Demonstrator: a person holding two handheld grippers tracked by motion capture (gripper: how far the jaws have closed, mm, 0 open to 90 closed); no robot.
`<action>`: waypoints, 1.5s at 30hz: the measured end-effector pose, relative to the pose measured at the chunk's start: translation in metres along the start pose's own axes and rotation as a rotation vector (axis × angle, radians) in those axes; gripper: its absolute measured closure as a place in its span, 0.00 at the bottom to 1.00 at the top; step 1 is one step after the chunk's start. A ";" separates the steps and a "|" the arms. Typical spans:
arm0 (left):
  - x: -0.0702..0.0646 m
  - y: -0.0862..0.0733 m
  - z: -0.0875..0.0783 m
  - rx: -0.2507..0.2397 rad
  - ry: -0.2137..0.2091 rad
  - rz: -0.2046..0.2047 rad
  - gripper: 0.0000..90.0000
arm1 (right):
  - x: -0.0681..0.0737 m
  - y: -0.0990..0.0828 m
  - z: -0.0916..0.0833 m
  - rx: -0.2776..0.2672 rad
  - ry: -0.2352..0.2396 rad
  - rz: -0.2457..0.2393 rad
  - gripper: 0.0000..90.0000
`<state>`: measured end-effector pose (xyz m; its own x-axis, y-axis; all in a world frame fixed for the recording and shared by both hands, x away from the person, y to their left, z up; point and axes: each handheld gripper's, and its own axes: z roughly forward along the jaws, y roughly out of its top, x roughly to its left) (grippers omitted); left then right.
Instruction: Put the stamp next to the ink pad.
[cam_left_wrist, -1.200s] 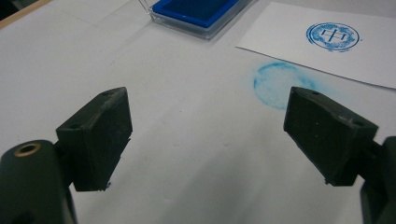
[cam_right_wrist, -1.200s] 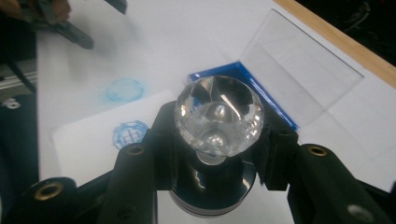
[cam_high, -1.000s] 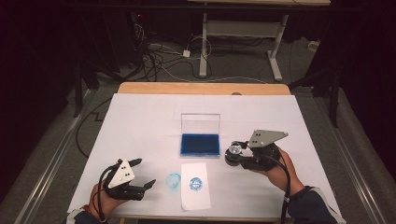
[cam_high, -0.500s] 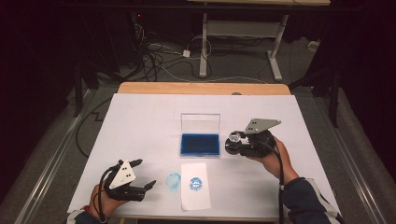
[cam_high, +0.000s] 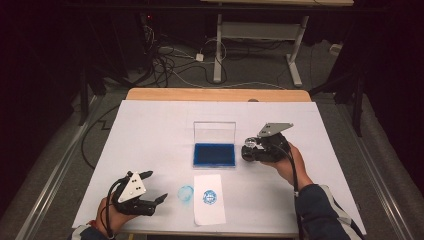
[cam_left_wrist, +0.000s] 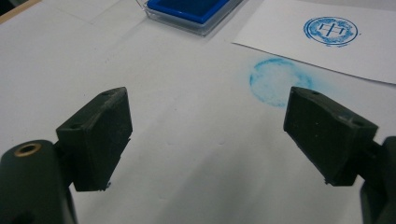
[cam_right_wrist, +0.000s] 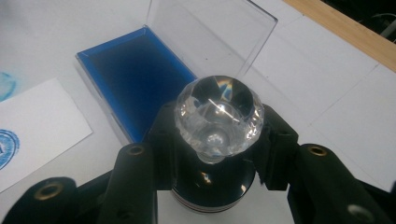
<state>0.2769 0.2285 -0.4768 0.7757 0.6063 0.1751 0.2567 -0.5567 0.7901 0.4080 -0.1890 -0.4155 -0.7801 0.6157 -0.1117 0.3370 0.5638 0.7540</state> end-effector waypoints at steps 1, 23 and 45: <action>0.000 0.000 0.000 -0.001 -0.001 -0.001 0.16 | -0.002 -0.001 0.002 -0.002 -0.007 0.009 0.64; 0.000 0.000 0.001 0.005 -0.007 0.002 0.16 | -0.003 -0.004 0.038 0.045 -0.013 0.034 0.64; 0.000 0.000 0.002 0.011 -0.008 0.010 0.16 | -0.001 -0.008 0.035 0.022 0.005 0.048 0.52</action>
<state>0.2775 0.2275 -0.4781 0.7828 0.5963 0.1779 0.2553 -0.5685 0.7821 0.4243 -0.1752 -0.4440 -0.7650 0.6399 -0.0724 0.3856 0.5452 0.7443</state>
